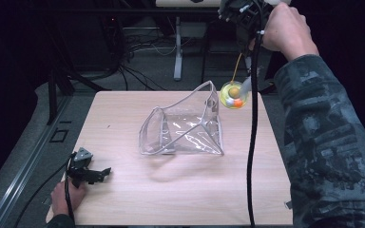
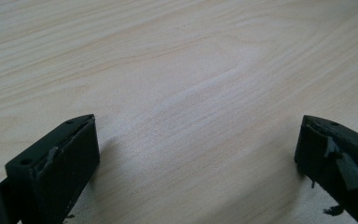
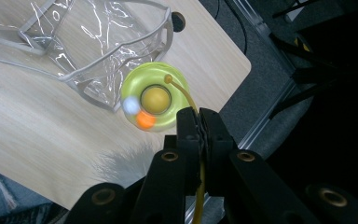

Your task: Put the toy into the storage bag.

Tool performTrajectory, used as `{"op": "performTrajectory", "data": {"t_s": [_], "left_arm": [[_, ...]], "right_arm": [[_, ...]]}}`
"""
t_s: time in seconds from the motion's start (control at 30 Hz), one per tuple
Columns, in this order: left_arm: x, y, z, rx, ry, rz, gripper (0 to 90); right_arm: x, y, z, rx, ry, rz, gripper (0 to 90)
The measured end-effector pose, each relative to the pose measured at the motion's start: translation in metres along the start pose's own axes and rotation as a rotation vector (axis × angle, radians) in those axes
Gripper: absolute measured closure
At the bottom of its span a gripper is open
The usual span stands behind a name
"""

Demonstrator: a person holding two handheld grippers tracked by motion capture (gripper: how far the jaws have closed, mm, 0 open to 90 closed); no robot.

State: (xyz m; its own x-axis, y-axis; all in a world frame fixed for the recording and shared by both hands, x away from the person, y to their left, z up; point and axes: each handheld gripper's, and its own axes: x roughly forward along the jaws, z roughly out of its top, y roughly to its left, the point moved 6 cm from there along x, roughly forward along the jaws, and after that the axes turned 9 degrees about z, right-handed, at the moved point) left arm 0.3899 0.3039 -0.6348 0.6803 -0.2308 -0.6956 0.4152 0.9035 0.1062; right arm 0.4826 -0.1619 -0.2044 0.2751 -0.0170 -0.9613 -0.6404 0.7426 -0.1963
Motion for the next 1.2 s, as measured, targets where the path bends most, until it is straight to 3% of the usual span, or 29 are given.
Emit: {"op": "performTrajectory", "data": {"t_s": [0.43, 1.03, 1.07, 1.2], "left_arm": [[0.000, -0.001, 0.000, -0.007, -0.002, 0.000, 0.0], [0.000, 0.000, 0.000, -0.004, 0.000, 0.000, 0.0], [0.000, 0.000, 0.000, -0.004, 0.000, 0.000, 0.0], [0.000, 0.000, 0.000, -0.002, 0.001, 0.000, 0.0]], "right_arm": [[-0.015, 0.018, 0.022, -0.042, -0.013, -0.013, 87.8], [-0.014, 0.056, 0.056, -0.121, -0.038, 0.025, 87.8], [-0.012, 0.060, 0.059, -0.118, -0.059, 0.035, 87.8], [-0.011, 0.068, 0.066, -0.143, -0.048, 0.043, 87.7]]}}
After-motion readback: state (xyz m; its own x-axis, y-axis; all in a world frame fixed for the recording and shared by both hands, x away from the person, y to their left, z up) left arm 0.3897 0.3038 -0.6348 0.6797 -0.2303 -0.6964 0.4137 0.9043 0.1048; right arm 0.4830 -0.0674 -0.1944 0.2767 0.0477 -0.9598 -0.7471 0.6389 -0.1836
